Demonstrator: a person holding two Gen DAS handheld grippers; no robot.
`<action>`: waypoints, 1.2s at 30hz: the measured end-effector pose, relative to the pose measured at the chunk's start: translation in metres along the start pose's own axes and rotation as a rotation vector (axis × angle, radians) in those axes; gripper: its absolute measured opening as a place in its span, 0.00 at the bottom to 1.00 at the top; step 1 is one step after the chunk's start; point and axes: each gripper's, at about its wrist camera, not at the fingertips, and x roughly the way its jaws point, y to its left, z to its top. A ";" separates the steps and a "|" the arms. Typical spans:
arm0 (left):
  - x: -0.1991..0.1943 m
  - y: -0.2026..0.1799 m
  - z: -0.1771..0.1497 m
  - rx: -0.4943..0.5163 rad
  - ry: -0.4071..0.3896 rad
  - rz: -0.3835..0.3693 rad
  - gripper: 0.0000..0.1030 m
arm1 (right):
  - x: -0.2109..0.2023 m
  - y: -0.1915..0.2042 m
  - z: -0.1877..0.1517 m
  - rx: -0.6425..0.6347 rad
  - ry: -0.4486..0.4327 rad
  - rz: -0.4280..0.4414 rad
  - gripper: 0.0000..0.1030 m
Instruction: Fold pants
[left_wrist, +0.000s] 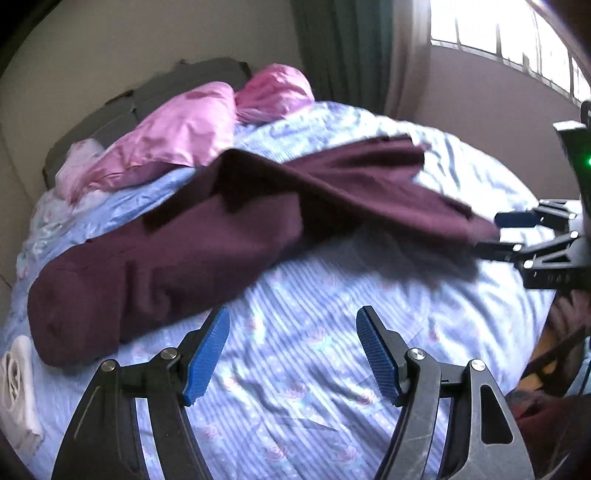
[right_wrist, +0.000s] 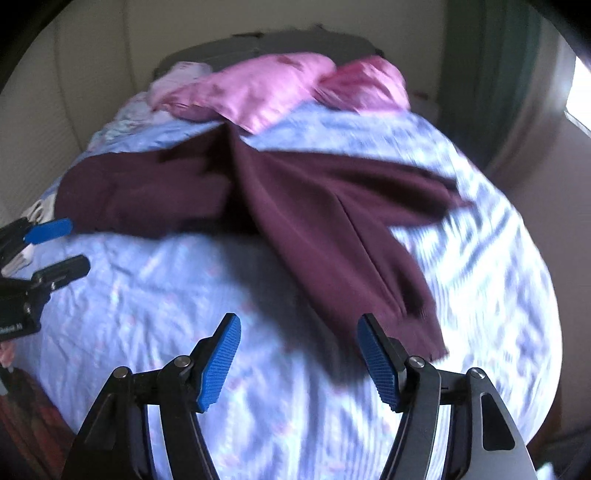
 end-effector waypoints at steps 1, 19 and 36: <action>0.006 -0.004 -0.001 -0.001 0.009 -0.009 0.68 | 0.005 -0.006 -0.006 0.010 0.009 -0.013 0.62; 0.068 0.003 0.015 -0.043 0.092 -0.019 0.68 | 0.040 -0.058 0.017 -0.029 0.000 -0.201 0.08; 0.158 0.050 0.155 -0.155 0.054 0.106 0.70 | 0.093 -0.156 0.239 0.112 -0.047 -0.570 0.06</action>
